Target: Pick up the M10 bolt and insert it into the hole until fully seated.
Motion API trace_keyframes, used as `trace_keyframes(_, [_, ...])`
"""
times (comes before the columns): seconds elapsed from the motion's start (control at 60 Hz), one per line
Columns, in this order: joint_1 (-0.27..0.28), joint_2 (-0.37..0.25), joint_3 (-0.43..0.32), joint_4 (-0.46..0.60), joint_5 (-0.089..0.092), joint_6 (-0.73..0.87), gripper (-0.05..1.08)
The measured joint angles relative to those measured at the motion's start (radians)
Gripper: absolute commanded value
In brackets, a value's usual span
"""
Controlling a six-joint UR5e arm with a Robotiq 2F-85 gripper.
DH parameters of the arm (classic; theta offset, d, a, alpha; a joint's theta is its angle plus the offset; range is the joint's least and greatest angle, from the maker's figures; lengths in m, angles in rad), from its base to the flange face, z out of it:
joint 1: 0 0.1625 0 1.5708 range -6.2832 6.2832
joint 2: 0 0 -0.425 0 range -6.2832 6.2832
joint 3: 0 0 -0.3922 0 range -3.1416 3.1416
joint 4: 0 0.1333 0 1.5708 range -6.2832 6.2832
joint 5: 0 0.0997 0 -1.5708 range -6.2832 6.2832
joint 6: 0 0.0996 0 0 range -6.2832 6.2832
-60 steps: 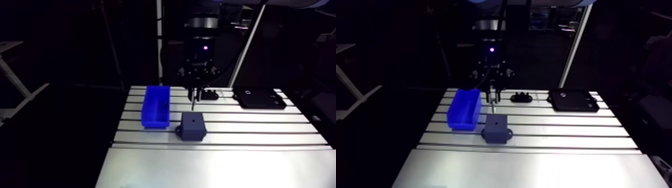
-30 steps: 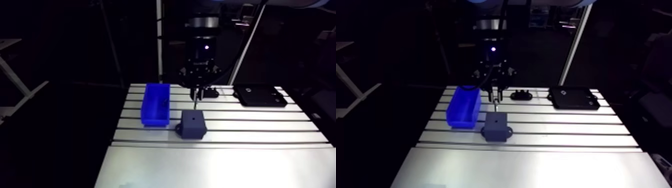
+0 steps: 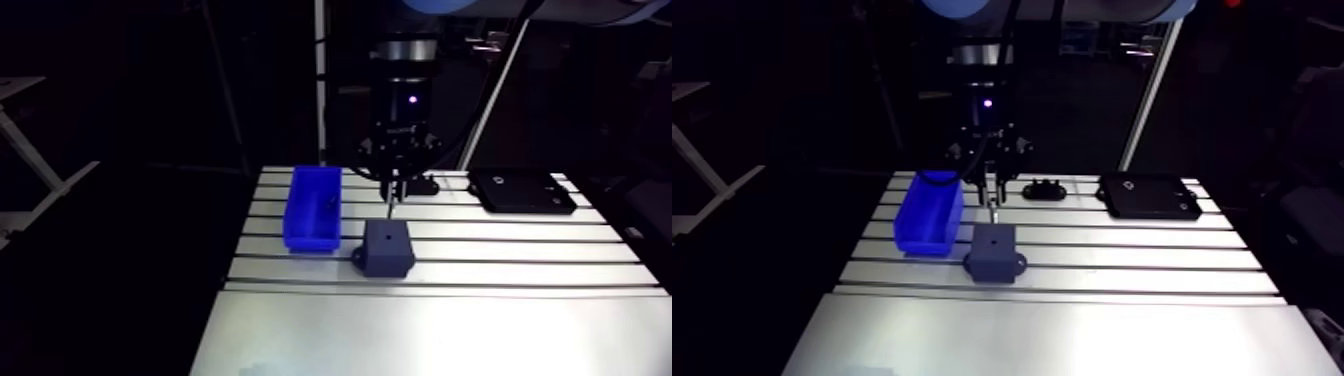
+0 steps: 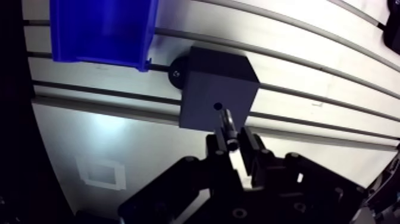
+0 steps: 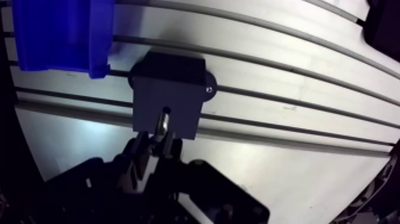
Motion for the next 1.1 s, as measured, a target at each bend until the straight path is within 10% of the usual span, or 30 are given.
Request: trace_keyframes(1.1, [0.001,0.002,0.034,-0.003,0.0,0.0,1.08])
